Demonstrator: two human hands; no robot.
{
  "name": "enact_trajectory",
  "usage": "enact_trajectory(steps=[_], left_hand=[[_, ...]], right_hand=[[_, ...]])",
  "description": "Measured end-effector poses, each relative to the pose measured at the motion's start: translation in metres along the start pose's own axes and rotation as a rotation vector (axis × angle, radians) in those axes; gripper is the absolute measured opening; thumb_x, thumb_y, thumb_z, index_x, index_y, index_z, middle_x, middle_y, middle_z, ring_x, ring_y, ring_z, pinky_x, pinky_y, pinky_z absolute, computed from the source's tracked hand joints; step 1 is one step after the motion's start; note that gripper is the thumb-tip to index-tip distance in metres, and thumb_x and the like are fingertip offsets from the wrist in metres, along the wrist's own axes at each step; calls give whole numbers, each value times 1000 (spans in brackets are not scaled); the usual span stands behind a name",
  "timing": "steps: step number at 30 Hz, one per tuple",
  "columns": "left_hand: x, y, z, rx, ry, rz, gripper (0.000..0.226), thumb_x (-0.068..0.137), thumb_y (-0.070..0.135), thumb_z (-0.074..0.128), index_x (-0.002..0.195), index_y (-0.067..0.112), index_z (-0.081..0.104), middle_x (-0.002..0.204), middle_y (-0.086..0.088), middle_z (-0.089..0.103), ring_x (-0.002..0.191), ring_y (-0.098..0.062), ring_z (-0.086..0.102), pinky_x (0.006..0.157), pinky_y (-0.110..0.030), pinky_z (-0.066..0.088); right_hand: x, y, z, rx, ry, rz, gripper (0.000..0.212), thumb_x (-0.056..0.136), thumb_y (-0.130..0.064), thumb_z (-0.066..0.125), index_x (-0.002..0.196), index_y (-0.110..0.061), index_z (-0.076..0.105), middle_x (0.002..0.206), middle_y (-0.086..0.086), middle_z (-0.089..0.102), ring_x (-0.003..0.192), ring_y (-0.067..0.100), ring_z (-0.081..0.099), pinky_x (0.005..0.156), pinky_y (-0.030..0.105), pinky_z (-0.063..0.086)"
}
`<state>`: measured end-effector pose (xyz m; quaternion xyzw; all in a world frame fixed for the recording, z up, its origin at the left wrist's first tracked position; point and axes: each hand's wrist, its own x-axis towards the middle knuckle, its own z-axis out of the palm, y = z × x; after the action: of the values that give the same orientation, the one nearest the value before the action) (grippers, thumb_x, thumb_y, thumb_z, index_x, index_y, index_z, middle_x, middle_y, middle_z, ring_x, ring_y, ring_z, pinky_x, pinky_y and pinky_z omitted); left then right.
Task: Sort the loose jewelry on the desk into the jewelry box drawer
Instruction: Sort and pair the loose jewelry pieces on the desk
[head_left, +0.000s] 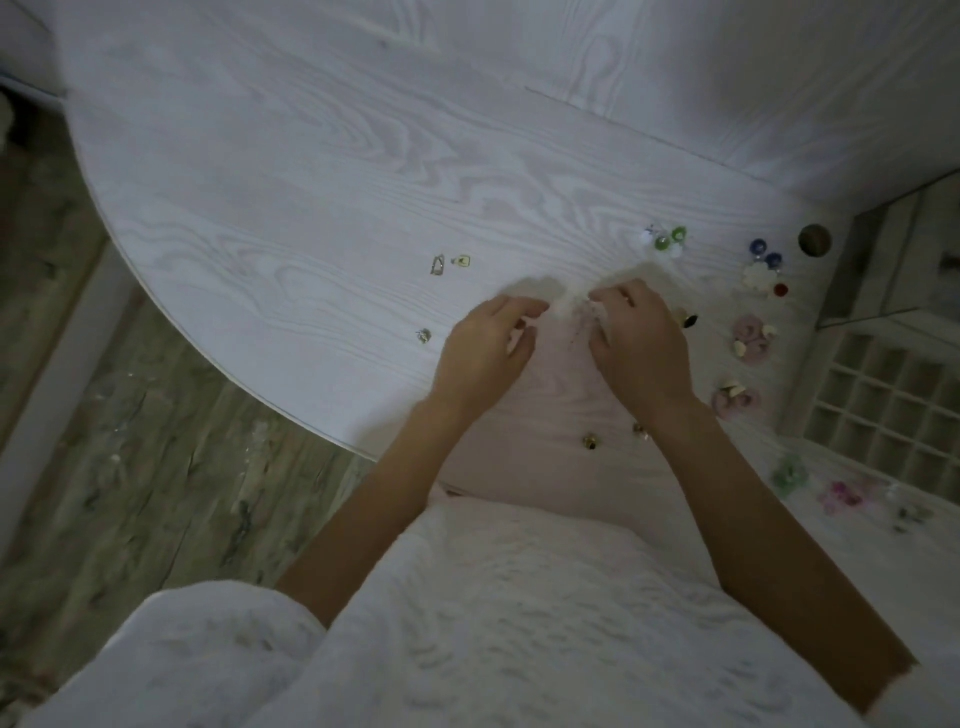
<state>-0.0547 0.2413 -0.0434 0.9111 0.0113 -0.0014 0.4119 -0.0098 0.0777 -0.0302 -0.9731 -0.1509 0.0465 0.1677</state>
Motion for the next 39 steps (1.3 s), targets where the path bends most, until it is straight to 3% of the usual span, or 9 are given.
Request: enact_trajectory(steps=[6, 12, 15, 20, 24, 27, 31, 34, 39], left_hand=[[-35, -43, -51, 153, 297, -235, 20, 89, 28, 53, 104, 21, 65, 92, 4, 69, 91, -14, 57, 72, -18, 36], [0, -78, -57, 127, 222, -338, 30, 88, 28, 59, 116, 19, 60, 104, -1, 65, 93, -15, 57, 80, -23, 42], [26, -81, -51, 128, 155, -300, 39, 85, 29, 63, 122, 19, 56, 109, -6, 60, 95, -17, 56, 84, -22, 41], [43, -76, -47, 156, 125, -304, 19, 83, 24, 63, 99, 13, 64, 99, -8, 59, 84, -21, 59, 72, -23, 42], [29, -66, -50, 178, 150, -245, 19, 85, 28, 61, 97, 14, 64, 94, -6, 62, 81, -19, 58, 71, -31, 48], [5, -47, -39, 129, 101, -99, 21, 83, 28, 65, 99, 15, 66, 95, -5, 65, 82, -18, 58, 68, -27, 45], [-23, -23, -2, 141, -11, 66, 21, 82, 20, 66, 102, 13, 68, 93, -6, 65, 87, -24, 59, 73, -30, 49], [-28, -12, 19, 135, -70, 80, 21, 81, 15, 66, 102, 11, 68, 92, -9, 64, 84, -25, 60, 72, -26, 45], [-29, -6, 31, 106, -127, 29, 21, 80, 10, 64, 101, 10, 68, 92, -11, 63, 78, -27, 61, 71, -39, 53]], right_hand=[[12, -41, -3, 26, -6, -203, 23, 79, -6, 60, 102, -7, 65, 100, 13, 63, 94, 33, 54, 81, 39, 43], [13, -77, 35, 79, -244, -379, 19, 79, -9, 63, 98, -8, 66, 93, 12, 63, 84, 31, 57, 74, 38, 48], [13, -82, 46, 97, -281, -324, 13, 84, -6, 56, 94, -2, 63, 93, 15, 59, 75, 31, 58, 62, 39, 52], [14, -84, 53, 136, -258, -296, 13, 81, 0, 51, 72, -2, 60, 77, 13, 57, 56, 28, 53, 50, 42, 50], [3, -78, 40, 178, -146, -199, 17, 90, -12, 49, 82, -9, 64, 83, 6, 62, 66, 22, 57, 55, 34, 49], [-17, -50, 24, 168, -49, -46, 10, 88, -16, 56, 87, -13, 66, 82, 3, 64, 68, 18, 57, 56, 26, 42], [-41, -9, 11, 168, 13, 203, 7, 86, -16, 60, 86, -12, 66, 80, 5, 68, 69, 20, 61, 58, 28, 47], [-51, 2, 11, 117, -11, 309, 11, 87, -21, 60, 87, -12, 66, 82, 6, 70, 71, 22, 63, 59, 30, 49], [-58, 0, 17, 24, -51, 334, 18, 90, -24, 54, 87, -10, 65, 83, 9, 67, 72, 24, 59, 56, 26, 33]])
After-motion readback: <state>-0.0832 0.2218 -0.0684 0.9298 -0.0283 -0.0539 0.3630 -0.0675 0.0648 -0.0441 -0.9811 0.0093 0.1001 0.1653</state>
